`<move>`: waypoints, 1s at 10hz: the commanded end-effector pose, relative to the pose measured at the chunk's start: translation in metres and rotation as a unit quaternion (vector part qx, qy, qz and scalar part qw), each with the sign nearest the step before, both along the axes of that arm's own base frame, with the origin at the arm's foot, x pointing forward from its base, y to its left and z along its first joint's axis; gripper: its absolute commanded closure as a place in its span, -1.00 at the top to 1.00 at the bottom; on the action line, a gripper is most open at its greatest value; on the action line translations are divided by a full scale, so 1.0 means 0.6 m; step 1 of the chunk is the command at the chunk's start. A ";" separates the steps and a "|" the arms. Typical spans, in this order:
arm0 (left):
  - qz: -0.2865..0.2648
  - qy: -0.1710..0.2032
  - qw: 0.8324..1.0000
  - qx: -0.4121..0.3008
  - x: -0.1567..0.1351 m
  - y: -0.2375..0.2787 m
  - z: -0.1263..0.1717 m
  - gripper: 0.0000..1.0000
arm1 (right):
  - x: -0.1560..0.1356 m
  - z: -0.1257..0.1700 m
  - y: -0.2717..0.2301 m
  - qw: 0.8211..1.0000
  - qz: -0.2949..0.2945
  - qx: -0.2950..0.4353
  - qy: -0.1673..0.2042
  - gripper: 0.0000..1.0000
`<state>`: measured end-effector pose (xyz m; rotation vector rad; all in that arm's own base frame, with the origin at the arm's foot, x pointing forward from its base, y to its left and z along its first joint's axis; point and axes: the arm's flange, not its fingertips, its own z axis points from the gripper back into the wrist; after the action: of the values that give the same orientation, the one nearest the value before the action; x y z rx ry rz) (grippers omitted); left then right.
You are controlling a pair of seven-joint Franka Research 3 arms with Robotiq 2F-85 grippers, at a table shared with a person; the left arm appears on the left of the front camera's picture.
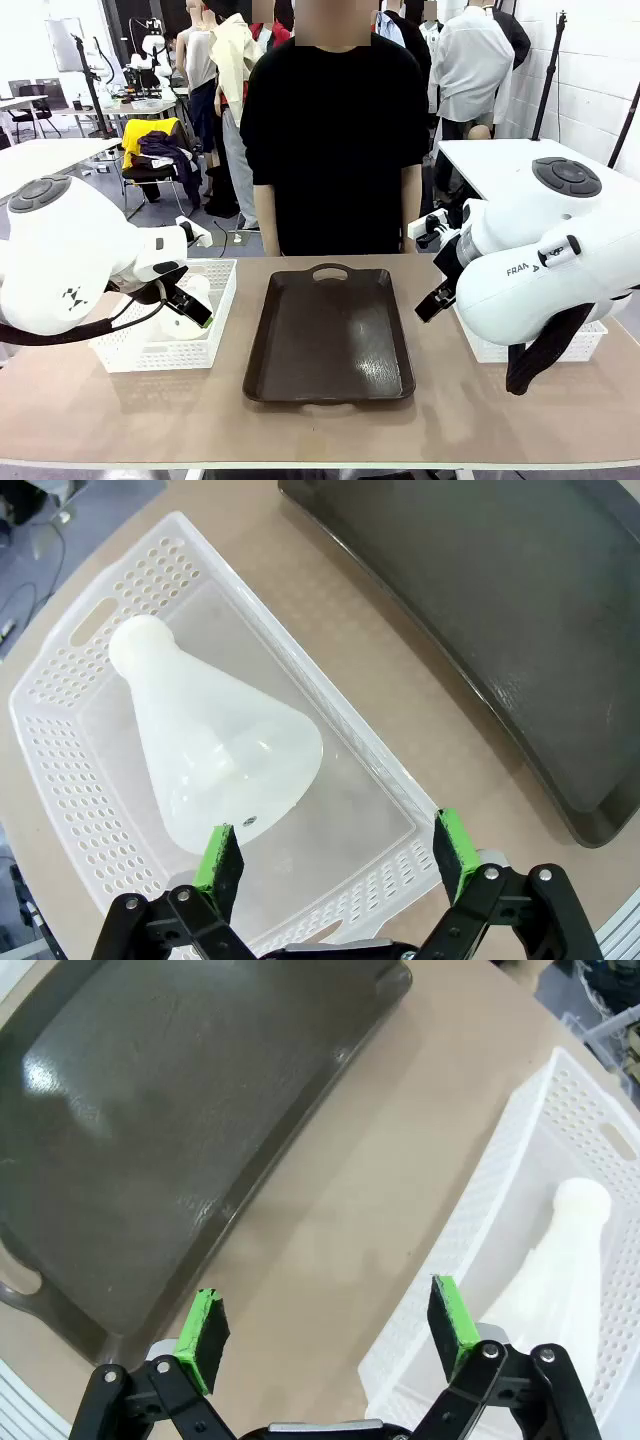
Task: Prepare the laboratory tools.
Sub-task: Pick up the Big flask that the person points to.
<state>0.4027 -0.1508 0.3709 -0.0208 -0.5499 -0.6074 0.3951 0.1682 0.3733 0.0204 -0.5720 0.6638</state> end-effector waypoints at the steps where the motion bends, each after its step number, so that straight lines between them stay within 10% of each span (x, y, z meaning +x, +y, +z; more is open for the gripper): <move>1: 0.000 0.000 1.000 0.000 0.000 0.000 0.000 1.00 | 0.000 0.000 0.000 1.000 0.000 0.000 0.000 1.00; 10: 0.000 0.000 1.000 0.000 0.000 0.000 0.000 1.00 | 0.000 0.000 0.000 1.000 0.000 0.000 0.000 1.00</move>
<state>0.4023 -0.1520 0.3708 -0.0201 -0.5500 -0.6104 0.3950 0.1684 0.3733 0.0198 -0.5721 0.6645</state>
